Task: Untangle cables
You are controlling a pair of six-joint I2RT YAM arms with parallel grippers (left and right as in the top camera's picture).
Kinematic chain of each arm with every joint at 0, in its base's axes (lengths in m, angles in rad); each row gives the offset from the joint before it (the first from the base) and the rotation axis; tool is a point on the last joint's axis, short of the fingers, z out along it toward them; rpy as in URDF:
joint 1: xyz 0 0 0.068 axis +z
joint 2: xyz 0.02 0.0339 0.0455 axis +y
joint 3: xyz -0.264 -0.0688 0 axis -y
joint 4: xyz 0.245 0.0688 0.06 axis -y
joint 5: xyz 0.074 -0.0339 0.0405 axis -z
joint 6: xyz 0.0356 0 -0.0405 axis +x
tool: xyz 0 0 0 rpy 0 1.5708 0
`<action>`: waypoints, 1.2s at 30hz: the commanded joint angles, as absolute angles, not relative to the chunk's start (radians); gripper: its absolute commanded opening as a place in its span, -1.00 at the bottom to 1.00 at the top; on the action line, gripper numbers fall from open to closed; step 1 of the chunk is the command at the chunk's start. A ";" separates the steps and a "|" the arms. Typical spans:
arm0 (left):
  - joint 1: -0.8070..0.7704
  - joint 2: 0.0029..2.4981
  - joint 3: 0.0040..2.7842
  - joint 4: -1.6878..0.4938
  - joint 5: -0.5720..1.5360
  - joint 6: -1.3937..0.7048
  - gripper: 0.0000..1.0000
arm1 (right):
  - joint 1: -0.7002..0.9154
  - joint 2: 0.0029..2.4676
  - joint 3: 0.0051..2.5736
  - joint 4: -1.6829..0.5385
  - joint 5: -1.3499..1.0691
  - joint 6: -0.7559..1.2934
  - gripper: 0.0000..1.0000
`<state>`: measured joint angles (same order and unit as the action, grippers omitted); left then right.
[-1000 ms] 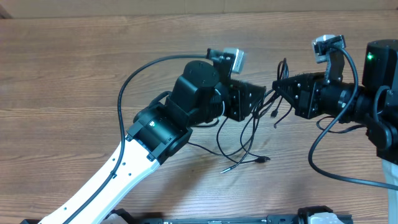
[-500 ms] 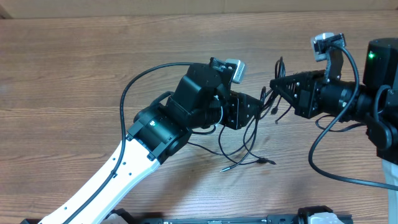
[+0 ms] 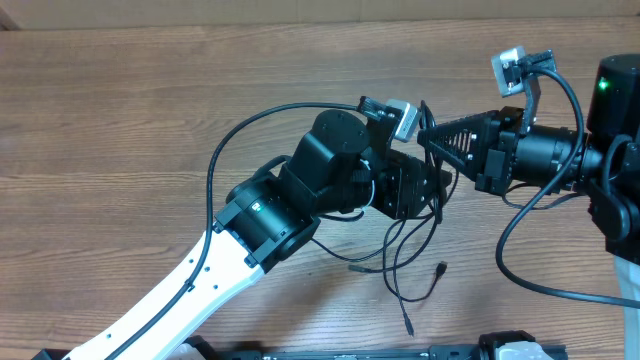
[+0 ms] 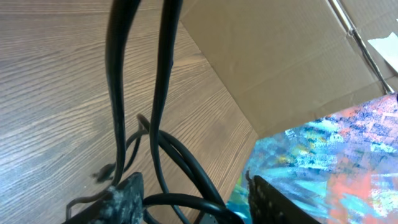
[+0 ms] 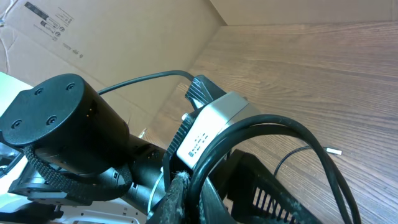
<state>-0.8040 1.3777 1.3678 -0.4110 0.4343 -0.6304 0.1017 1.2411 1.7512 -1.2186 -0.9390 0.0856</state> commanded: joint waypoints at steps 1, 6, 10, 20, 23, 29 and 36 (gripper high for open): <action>-0.807 1.381 1.377 -0.407 0.453 -0.644 -0.14 | 0.107 1.230 1.768 -1.205 -0.963 0.082 -0.92; -0.807 1.404 1.377 -0.440 0.453 -0.644 -0.44 | 0.107 1.230 1.768 -1.197 -0.963 0.082 -0.92; -0.807 1.449 1.377 -0.442 0.469 -0.716 -0.92 | 0.107 1.230 1.768 -1.197 -0.963 0.082 -0.92; -0.734 1.433 1.377 -0.432 0.577 -0.588 -0.92 | 0.107 1.231 1.768 -1.308 -0.453 0.142 -0.92; -0.640 1.380 1.377 -0.445 0.630 -0.524 -0.92 | 0.107 1.238 1.768 -1.378 -0.211 0.213 -0.92; -0.538 1.313 1.377 -0.433 0.680 -0.494 -0.92 | 0.107 1.270 1.768 -1.466 -0.086 0.218 -0.92; -0.504 1.264 1.377 -0.439 0.681 -0.272 -0.92 | 0.107 1.271 1.768 -1.491 -0.168 0.236 0.14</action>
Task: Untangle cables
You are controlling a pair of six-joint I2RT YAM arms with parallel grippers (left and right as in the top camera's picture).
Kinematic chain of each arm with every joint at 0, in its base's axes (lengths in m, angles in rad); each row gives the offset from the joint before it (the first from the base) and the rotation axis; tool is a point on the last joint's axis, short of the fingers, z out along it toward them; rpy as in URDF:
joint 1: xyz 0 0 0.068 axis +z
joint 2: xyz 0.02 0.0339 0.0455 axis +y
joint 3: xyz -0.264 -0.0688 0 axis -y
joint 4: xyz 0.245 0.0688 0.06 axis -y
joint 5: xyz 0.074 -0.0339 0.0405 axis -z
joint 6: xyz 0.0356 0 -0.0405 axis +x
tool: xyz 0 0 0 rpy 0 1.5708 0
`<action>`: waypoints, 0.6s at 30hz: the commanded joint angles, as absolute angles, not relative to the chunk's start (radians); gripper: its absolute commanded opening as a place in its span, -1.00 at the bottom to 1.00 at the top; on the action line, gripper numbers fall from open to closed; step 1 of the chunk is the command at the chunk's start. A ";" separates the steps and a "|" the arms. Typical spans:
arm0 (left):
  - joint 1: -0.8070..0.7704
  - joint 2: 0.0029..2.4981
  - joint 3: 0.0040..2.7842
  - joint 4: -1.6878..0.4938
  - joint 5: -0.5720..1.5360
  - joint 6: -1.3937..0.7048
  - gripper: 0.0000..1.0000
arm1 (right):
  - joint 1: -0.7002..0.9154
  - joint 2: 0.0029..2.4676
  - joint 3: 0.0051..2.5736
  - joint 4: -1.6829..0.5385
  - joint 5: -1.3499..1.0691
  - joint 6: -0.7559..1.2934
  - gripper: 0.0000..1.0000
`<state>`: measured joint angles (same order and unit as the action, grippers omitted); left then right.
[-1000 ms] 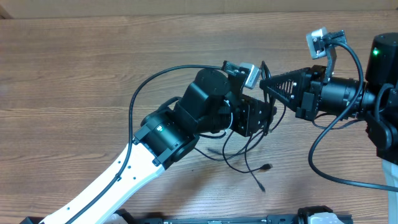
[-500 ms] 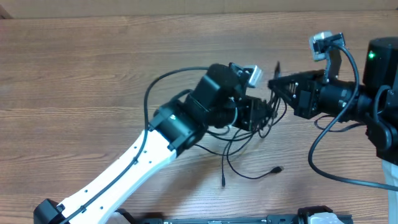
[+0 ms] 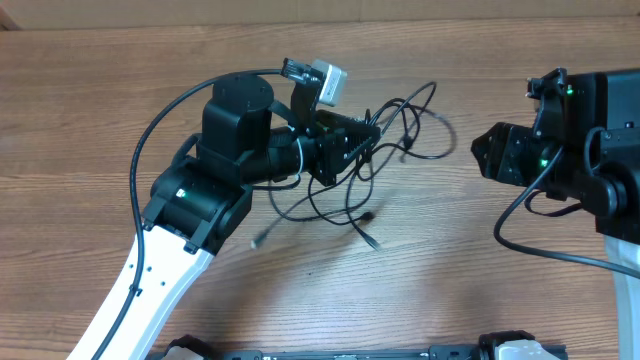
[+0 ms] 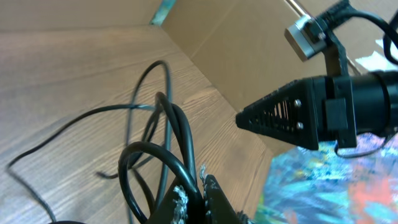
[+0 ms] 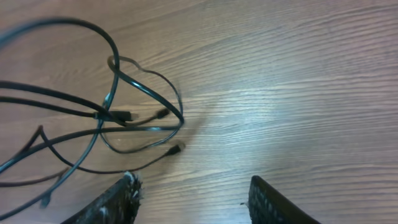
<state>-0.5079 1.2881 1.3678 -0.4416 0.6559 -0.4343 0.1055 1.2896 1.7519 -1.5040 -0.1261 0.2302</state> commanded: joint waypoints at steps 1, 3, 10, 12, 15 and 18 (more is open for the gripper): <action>-0.504 1.264 1.377 -0.450 0.681 -0.191 -0.92 | 0.107 1.263 1.768 -1.478 -0.211 0.223 0.17; -0.505 1.264 1.377 -0.464 0.685 -0.076 -0.92 | 0.107 1.246 1.768 -1.454 -0.358 0.079 0.16; -0.505 1.264 1.377 -0.530 0.937 0.367 -0.91 | 0.107 1.230 1.768 -1.470 -0.583 -0.432 0.12; -0.505 1.264 1.377 -0.544 0.944 0.400 -0.91 | 0.107 1.230 1.768 -1.476 -0.582 -0.517 0.03; -0.505 1.264 1.377 -0.545 0.974 0.430 -0.92 | 0.107 1.230 1.768 -1.476 -0.591 -0.620 0.00; -0.505 1.264 1.377 -0.547 1.052 0.491 -0.92 | 0.107 1.230 1.768 -1.476 -0.643 -0.746 -0.06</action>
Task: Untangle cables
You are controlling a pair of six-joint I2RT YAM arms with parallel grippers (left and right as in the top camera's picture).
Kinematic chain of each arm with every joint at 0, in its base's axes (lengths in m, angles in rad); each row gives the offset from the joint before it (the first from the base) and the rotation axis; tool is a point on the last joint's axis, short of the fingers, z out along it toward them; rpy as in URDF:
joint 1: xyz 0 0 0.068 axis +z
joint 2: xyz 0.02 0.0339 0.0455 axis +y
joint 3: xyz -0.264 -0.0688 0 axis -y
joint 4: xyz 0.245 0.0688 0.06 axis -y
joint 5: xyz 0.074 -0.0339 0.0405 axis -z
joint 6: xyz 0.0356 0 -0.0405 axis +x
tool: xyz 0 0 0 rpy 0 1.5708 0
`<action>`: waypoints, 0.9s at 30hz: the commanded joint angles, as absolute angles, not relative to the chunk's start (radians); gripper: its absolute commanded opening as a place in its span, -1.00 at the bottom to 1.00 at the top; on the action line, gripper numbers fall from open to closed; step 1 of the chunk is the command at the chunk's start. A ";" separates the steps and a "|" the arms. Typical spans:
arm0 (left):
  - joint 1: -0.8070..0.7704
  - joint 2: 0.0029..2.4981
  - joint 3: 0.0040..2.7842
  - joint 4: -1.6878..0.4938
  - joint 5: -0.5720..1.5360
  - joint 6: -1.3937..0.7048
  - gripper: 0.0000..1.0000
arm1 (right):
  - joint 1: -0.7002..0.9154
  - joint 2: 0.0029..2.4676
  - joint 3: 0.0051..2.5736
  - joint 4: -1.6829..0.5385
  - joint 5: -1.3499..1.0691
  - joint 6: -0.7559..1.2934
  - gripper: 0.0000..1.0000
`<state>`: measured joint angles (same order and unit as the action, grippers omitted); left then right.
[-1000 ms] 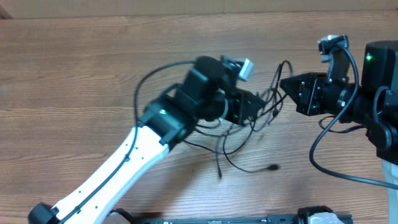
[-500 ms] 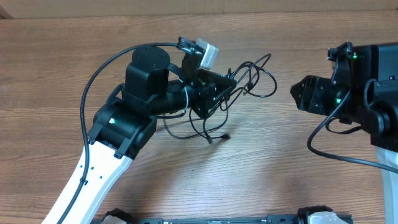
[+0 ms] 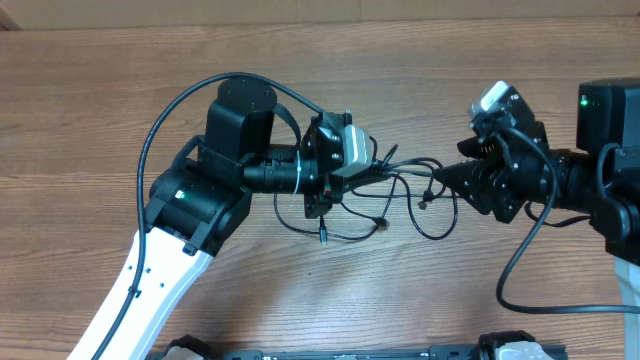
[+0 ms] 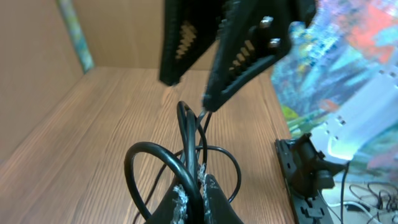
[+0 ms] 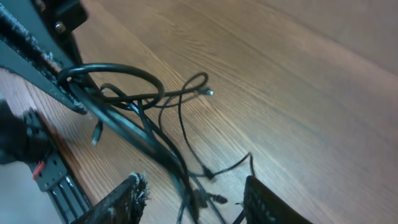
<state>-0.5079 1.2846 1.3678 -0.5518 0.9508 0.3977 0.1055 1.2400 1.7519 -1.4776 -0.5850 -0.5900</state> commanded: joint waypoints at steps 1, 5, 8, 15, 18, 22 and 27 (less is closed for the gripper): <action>-0.505 1.264 1.377 -0.552 1.060 0.509 -0.92 | 0.107 1.230 1.768 -1.475 -0.654 -0.788 -0.08; -0.504 1.264 1.377 -0.638 1.037 0.671 -0.92 | 0.105 1.230 1.768 -1.432 -0.622 -0.845 -0.11; -0.504 1.265 1.377 -0.734 0.953 0.777 -0.91 | 0.105 1.230 1.768 -1.419 -0.623 -0.842 -0.11; -0.506 1.265 1.377 -0.663 1.190 0.917 -0.91 | 0.106 1.231 1.768 -1.427 -0.702 -0.847 -0.09; -0.524 1.265 1.377 -0.606 1.214 0.916 -0.91 | 0.111 1.231 1.768 -1.463 -0.767 -0.929 0.05; -0.546 1.265 1.377 -0.571 1.219 0.917 -0.91 | 0.113 1.231 1.768 -1.502 -0.806 -1.004 0.14; -0.551 1.268 1.377 -0.542 1.248 0.917 -0.91 | 0.113 1.231 1.768 -1.515 -0.904 -1.076 0.16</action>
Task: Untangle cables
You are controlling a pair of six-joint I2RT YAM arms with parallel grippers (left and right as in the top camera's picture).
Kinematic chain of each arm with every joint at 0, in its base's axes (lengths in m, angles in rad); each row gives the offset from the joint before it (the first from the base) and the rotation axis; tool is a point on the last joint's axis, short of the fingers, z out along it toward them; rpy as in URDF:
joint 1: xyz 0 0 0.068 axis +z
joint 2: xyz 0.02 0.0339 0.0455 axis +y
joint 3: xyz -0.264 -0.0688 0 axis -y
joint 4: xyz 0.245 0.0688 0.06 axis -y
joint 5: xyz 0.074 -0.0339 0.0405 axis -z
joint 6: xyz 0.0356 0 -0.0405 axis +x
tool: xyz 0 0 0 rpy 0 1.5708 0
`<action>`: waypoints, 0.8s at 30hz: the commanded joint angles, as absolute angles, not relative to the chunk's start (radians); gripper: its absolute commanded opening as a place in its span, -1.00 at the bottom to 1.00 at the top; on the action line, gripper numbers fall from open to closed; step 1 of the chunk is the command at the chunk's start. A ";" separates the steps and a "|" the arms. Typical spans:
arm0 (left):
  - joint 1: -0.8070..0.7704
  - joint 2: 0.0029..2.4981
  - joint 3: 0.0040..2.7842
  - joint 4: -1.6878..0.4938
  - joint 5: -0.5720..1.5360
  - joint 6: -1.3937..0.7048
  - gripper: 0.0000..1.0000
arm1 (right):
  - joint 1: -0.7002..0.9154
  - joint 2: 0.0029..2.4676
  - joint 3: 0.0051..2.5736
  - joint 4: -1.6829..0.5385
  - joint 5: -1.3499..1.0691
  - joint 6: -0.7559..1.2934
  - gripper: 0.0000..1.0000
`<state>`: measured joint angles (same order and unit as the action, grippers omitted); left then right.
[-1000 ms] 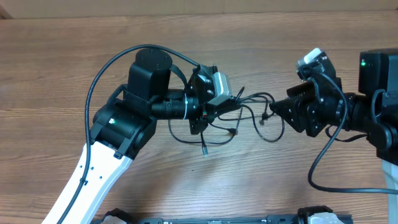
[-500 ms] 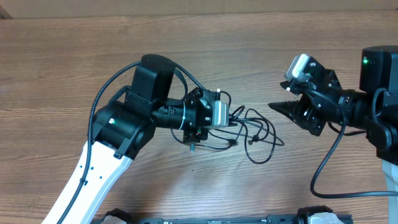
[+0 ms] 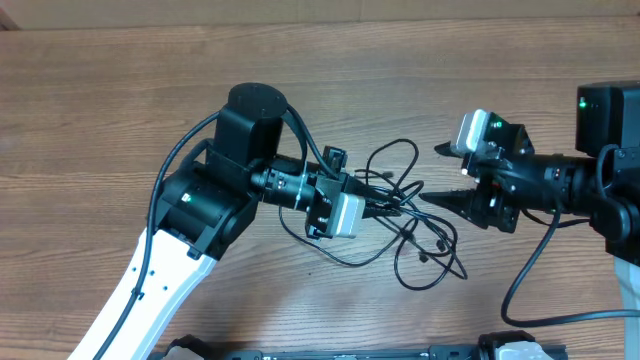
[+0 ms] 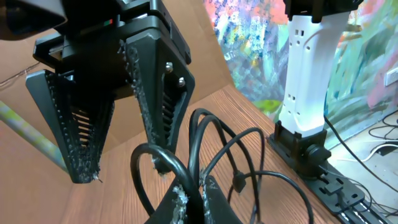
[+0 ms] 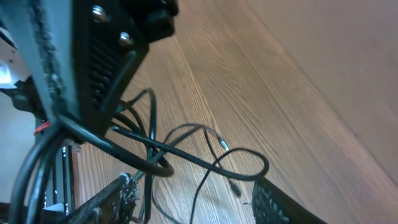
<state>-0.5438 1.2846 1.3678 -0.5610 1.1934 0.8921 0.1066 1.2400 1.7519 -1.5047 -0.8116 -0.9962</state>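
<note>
A tangle of thin black cables (image 3: 405, 216) lies mid-table, with loops trailing toward the front right. My left gripper (image 3: 380, 204) is shut on a thick black cable (image 4: 181, 173) from the bundle; in the left wrist view its fingers (image 4: 211, 199) pinch it tight. My right gripper (image 3: 432, 198) faces it from the right, open. A thin loop (image 5: 261, 165) runs between its spread fingers (image 5: 273, 199) in the right wrist view, not clamped. The left gripper's fingers (image 5: 93, 56) loom close at upper left there.
The wooden table (image 3: 120, 110) stretches wide to the left and back. A cardboard wall (image 5: 323, 50) borders it. A black rail (image 3: 350, 352) runs along the front edge. The right arm's white base (image 4: 305, 62) stands at the table's right side.
My left wrist has rolled over, its camera now on the near side, still shut on the cable. The tangle has spread toward the front right. My open right gripper has come closer to the left one.
First both grippers met at the right, the right shut on the cable bundle, the left open around it. Then the left was shut on the bundle farther left, the right open and drawn back. The right then returned, open, and now sits at the tangle.
</note>
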 commanded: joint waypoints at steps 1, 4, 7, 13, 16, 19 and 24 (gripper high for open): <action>-0.551 1.269 1.377 -0.535 1.261 0.921 -0.92 | 0.113 1.231 1.768 -1.517 -0.931 -1.087 0.16; -0.558 1.270 1.377 -0.519 1.282 0.920 -0.91 | 0.113 1.231 1.768 -1.518 -0.997 -1.108 0.14; -0.559 1.272 1.377 -0.518 1.283 0.920 -0.92 | 0.113 1.231 1.768 -1.520 -1.027 -1.109 -0.07; -0.559 1.272 1.377 -0.463 1.271 0.916 -0.92 | 0.113 1.231 1.768 -1.556 -1.050 -1.108 -0.80; -0.559 1.272 1.377 -0.450 1.205 0.847 -0.92 | 0.113 1.231 1.768 -1.576 -1.050 -1.094 -0.92; -0.559 1.272 1.377 -0.411 1.138 0.670 -0.92 | 0.112 1.231 1.768 -1.546 -1.048 -0.960 -0.92; -0.550 1.272 1.377 -0.411 1.078 0.347 -0.56 | 0.101 1.230 1.768 -1.415 -0.980 -0.712 -0.92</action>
<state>-0.5549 1.2835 1.3678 -0.4141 1.1461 0.6292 0.1055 1.2400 1.7519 -1.4689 -1.0084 -0.9058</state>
